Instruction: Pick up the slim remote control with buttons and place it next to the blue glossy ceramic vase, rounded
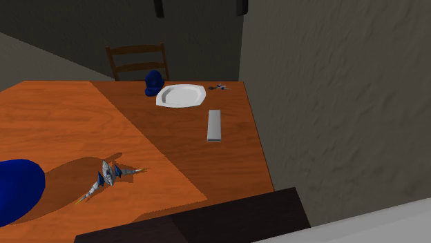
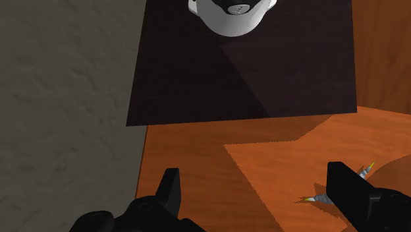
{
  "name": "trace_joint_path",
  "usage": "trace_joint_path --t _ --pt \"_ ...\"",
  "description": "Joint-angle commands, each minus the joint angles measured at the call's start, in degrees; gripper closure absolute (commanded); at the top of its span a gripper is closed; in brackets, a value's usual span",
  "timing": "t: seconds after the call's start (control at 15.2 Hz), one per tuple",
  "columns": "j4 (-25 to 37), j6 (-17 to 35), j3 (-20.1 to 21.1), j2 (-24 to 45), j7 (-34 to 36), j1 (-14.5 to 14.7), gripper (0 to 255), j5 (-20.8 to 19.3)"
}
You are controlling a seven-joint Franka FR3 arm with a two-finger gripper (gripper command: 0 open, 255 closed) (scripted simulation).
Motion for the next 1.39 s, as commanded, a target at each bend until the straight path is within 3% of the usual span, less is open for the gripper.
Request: trace_joint_path --t 0.0,0.66,1.32 --pt "0.0 0.0 0.0 0.0 0.0 0.0 0 0.0" --pt "-4.6 22.5 -2.4 15.0 -1.1 -0.4 0 -1.1" --pt "-0.3 42.2 -4.4 36.2 -3.1 -0.4 0 0.1"
